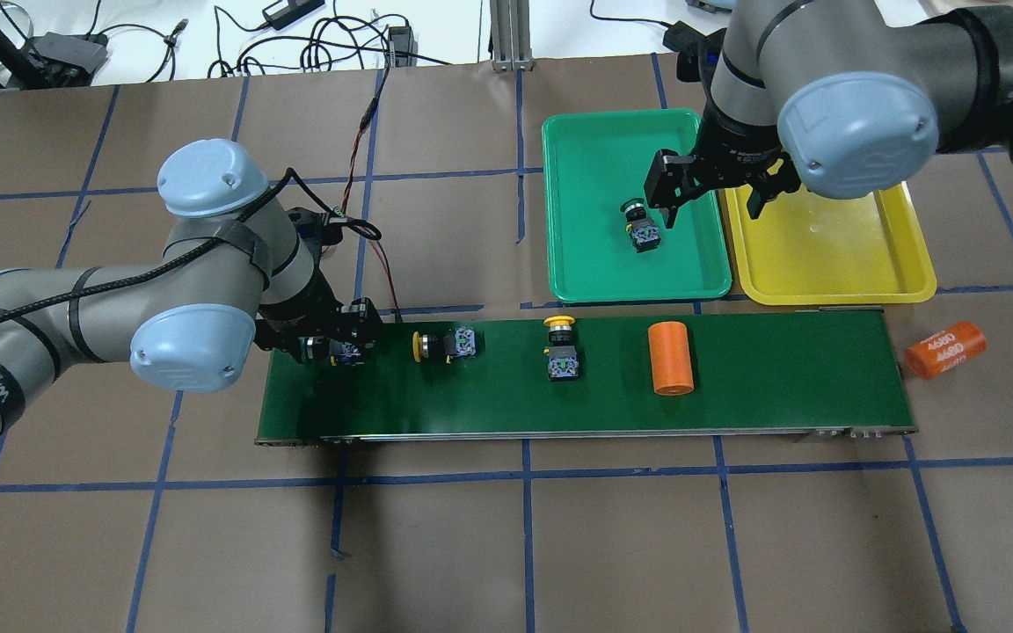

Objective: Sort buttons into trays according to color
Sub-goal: 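Place green button on belt with left gripper while right returns, then lower right gripper over orange cylinder while left gripper withdraws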

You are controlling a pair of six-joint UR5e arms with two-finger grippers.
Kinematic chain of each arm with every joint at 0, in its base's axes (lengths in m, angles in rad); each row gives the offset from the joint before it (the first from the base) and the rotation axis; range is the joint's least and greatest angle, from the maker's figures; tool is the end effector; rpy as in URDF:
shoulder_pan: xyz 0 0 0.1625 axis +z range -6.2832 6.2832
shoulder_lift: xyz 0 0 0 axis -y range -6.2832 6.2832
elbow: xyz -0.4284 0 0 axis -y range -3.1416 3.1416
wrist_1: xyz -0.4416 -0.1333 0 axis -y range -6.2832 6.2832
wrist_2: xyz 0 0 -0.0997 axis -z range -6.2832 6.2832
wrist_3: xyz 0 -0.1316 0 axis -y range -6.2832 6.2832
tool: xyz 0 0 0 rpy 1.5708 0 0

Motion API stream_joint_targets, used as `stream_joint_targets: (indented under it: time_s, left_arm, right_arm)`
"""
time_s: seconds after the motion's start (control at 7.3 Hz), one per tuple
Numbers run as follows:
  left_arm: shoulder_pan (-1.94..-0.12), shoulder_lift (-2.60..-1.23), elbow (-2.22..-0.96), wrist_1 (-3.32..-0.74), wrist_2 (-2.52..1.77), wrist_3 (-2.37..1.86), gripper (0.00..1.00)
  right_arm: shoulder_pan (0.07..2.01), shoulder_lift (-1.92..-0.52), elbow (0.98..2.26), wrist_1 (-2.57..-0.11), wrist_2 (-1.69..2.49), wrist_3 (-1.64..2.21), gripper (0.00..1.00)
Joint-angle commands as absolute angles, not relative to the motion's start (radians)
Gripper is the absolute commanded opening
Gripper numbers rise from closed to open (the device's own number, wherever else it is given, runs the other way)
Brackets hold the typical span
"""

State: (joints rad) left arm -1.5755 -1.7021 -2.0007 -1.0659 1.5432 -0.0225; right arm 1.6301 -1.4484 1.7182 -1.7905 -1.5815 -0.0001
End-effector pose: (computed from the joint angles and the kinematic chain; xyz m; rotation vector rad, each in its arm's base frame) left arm -0.1394 -0.5214 0.2152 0.0289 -3.1134 -0.0883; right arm 0.1655 -0.5621 0.3336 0.0933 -3.1271 -0.0778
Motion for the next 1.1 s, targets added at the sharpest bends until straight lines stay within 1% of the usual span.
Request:
stream_joint_targets:
  time_s: [0.0,0.14,0.27,0.68,0.82,0.96]
  left_arm:
    - [-1.524,-1.688,-1.887,-1.145,1.545,0.021,1.0]
    - [-1.508,-1.669,-1.822,-1.239,1.545,0.084,1.0]
    - [-1.505,-1.648,-1.745,-1.338,1.551,0.106,1.0]
    - [-1.482,-1.557,-1.551,-1.643,1.554,0.158,1.0]
    - [-1.486,-1.536,-1.551,-1.67,1.555,0.156,1.0]
    - [-1.486,-1.572,-1.548,-1.66,1.574,0.144,1.0]
  right_arm:
    - [1.637,-1.512,1.898,-1.912,-1.583,0.024,0.96]
    - [1.637,-1.534,1.964,-1.93,-1.577,0.018,0.96]
    - [1.631,-1.531,1.994,-2.01,-1.577,-0.004,0.96]
    - [1.634,-1.534,2.003,-2.033,-1.577,-0.008,0.96]
    - [1.634,-1.531,2.005,-2.034,-1.577,-0.006,0.96]
    - [1.634,-1.532,2.009,-2.034,-1.577,-0.002,0.96]
